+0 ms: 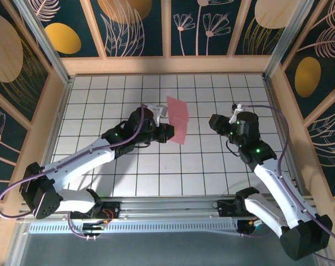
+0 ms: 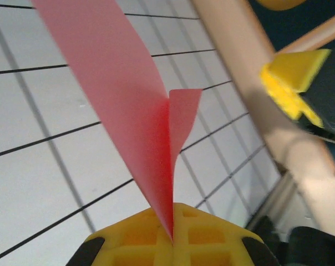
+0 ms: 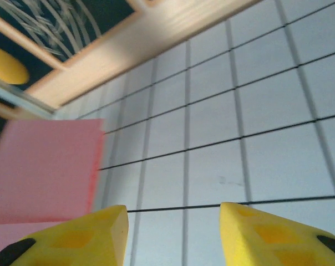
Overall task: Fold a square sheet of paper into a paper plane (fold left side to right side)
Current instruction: Turn over the paper at the center of the table.
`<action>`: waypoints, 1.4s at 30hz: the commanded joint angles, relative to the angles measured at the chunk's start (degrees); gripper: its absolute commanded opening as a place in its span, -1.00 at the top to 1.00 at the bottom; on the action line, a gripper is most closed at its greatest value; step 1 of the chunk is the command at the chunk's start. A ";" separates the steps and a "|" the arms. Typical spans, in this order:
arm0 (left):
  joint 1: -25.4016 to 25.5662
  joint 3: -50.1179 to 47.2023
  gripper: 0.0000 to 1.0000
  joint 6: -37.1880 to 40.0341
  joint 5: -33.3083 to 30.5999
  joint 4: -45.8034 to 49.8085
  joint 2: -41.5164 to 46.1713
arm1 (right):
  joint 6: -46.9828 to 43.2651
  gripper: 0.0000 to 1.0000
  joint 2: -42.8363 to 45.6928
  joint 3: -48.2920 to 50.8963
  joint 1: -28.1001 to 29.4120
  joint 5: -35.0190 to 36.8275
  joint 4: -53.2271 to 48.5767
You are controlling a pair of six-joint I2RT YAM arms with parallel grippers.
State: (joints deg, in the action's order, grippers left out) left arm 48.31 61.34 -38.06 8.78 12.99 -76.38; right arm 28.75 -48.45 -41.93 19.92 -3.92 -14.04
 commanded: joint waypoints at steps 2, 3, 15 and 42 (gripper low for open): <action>3.65 11.39 1.00 4.20 -20.58 27.81 -5.34 | -3.45 -0.06 2.37 1.59 -0.92 9.37 -4.64; 4.93 14.06 1.00 3.84 -24.31 31.84 -6.99 | -3.36 -0.09 2.68 2.20 -1.14 9.64 -4.48; 14.83 34.36 1.00 -15.64 -47.89 65.71 -31.83 | -2.80 -0.26 5.94 5.02 -4.03 11.48 -4.19; 14.81 33.34 0.45 -9.44 -22.57 43.96 -47.62 | -2.96 -0.30 4.28 5.72 -7.52 5.15 -3.80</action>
State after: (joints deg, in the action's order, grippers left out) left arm 63.33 92.14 -49.04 -17.10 57.63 -122.30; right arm 25.80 -43.70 -36.95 13.04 1.83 -18.04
